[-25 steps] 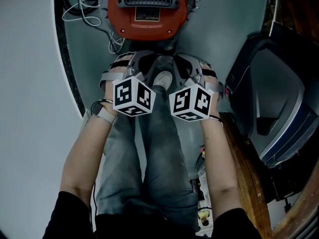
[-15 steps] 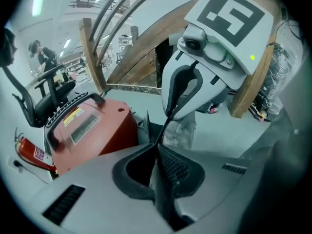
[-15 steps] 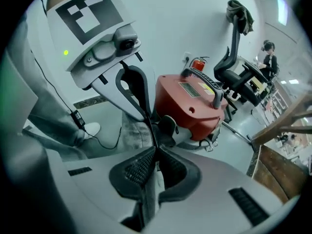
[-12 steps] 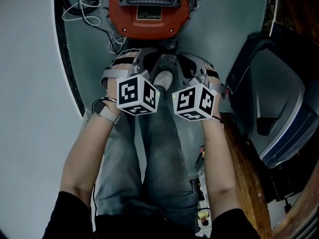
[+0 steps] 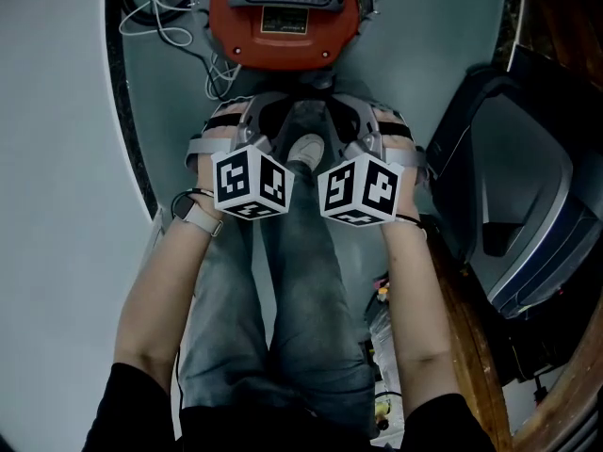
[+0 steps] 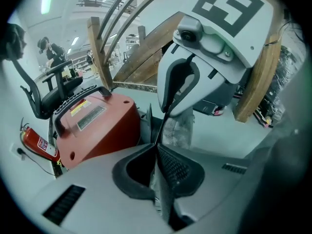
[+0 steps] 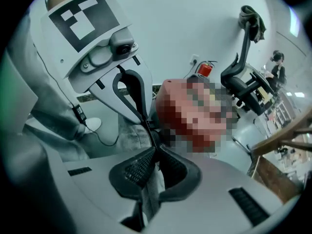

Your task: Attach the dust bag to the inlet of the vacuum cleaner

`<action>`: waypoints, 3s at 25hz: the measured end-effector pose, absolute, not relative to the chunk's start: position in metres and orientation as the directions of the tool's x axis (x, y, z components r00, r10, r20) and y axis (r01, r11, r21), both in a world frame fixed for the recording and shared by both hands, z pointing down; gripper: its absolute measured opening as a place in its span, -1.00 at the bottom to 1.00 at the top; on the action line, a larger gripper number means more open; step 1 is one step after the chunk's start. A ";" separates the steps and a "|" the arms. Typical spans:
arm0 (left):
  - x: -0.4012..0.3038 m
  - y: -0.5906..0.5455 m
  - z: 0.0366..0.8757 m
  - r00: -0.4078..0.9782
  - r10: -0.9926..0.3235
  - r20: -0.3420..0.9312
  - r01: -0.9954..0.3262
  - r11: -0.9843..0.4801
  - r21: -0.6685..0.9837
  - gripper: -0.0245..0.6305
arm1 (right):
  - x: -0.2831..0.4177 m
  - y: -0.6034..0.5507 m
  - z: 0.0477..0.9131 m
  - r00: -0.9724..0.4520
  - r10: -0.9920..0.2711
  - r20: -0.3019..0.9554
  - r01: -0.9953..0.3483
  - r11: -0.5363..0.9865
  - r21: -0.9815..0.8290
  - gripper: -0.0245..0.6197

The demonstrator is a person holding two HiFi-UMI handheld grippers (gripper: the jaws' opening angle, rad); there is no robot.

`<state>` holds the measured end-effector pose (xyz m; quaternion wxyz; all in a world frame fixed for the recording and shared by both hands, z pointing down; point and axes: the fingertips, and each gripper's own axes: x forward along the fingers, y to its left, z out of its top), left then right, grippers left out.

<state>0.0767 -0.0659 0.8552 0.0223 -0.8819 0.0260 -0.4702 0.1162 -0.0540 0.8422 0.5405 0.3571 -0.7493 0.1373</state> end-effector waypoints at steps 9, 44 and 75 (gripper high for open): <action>0.089 -0.067 0.860 0.559 -0.018 0.829 0.000 -1.000 -0.022 -0.82 | 0.126 -0.052 0.850 -0.146 -0.407 0.902 -0.773 0.616 0.152 -0.79; -0.003 -0.122 0.561 0.810 -0.190 0.555 -0.375 -0.896 0.240 -0.88 | 0.075 -0.085 0.564 -0.276 -0.760 0.589 -0.961 0.212 -0.177 -0.81; -0.057 -0.065 0.185 0.822 -0.419 0.385 -0.480 -0.874 0.073 -0.88 | 0.034 -0.038 0.180 -0.278 -0.904 0.325 -0.960 0.269 -0.072 -0.81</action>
